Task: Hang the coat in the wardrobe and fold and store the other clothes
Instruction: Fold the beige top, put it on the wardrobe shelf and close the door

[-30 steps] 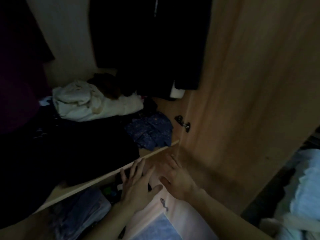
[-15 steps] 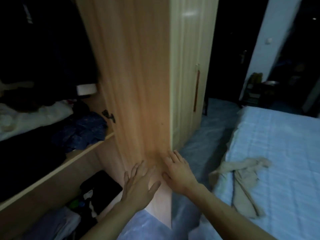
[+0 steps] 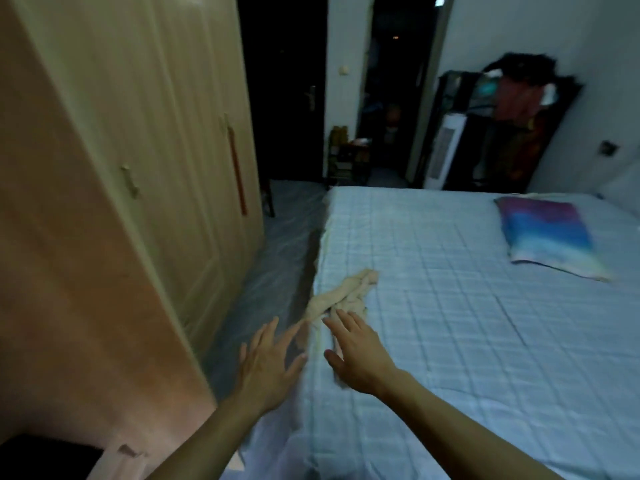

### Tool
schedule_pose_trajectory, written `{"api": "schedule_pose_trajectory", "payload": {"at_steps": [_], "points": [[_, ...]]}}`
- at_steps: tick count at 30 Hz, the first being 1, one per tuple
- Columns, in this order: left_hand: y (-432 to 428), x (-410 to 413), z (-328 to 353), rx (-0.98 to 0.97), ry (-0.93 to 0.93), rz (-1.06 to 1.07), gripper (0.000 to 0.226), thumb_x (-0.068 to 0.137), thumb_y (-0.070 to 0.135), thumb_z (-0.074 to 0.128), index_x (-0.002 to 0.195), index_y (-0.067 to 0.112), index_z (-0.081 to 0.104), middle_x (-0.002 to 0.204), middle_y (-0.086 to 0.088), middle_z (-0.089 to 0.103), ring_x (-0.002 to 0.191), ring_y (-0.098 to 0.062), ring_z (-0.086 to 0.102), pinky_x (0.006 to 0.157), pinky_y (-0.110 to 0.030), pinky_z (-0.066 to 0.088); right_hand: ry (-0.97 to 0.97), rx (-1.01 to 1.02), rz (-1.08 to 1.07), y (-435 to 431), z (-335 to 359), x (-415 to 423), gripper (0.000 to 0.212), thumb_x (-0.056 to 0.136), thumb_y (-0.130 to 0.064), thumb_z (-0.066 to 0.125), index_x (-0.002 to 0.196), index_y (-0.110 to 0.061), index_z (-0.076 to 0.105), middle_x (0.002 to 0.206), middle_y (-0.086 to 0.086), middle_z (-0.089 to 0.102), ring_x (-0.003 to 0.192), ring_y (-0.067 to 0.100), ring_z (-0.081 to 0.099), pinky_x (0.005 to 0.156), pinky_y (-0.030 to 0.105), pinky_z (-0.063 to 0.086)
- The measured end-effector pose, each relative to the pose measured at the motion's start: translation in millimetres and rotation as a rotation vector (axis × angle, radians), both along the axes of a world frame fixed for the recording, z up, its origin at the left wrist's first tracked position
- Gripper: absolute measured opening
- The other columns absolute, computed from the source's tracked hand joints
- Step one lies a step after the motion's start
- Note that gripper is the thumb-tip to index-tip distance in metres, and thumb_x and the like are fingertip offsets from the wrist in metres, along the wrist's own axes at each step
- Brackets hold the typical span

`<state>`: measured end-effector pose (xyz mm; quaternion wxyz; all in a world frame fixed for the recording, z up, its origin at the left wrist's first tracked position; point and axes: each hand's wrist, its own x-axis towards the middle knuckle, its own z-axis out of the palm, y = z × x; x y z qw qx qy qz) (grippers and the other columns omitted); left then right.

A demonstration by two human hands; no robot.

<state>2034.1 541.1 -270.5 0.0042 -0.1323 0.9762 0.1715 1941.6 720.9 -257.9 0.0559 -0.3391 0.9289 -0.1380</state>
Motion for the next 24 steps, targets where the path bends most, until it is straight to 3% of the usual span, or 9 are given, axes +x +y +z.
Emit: {"api": "schedule_pose_trajectory", "payload": {"at_steps": [4, 9, 16, 24], "points": [[17, -39, -4, 0.049, 0.080, -0.077, 0.086, 0.077, 0.076, 0.015, 0.154, 0.039, 0.023, 0.164, -0.002, 0.014, 0.149, -0.024, 0.015, 0.118, -0.048, 0.019, 0.056, 0.090, -0.103, 36, 15, -18, 0.063, 0.096, -0.043, 0.046, 0.153, -0.024, 0.026, 0.162, 0.007, 0.019, 0.149, 0.030, 0.016, 0.117, 0.047, 0.025], [44, -71, -22, 0.056, 0.067, -0.157, 0.090, 0.073, 0.077, 0.011, 0.149, 0.035, 0.034, 0.160, -0.005, 0.026, 0.145, -0.026, 0.025, 0.117, -0.045, 0.026, 0.018, 0.119, -0.226, 83, 14, -30, 0.064, 0.099, -0.043, 0.046, 0.155, -0.026, 0.020, 0.165, 0.005, 0.011, 0.152, 0.027, 0.009, 0.120, 0.046, 0.022], [84, -92, -26, -0.014, 0.040, -0.296, 0.090, 0.074, 0.075, 0.010, 0.153, 0.035, 0.027, 0.162, -0.006, 0.020, 0.149, -0.025, 0.018, 0.118, -0.052, 0.018, -0.083, 0.068, -0.320, 130, -9, -32, 0.065, 0.099, -0.044, 0.047, 0.156, -0.027, 0.018, 0.165, 0.005, 0.010, 0.152, 0.026, 0.009, 0.119, 0.046, 0.025], [152, -122, -12, -0.061, -0.025, -0.265, 0.100, 0.066, 0.074, 0.003, 0.155, 0.031, 0.020, 0.164, -0.003, 0.014, 0.149, -0.024, 0.014, 0.119, -0.047, 0.019, -0.073, -0.139, -0.303, 206, -11, -65, 0.062, 0.100, -0.041, 0.047, 0.155, -0.027, 0.023, 0.163, 0.003, 0.018, 0.150, 0.019, 0.015, 0.119, 0.037, 0.025]]}}
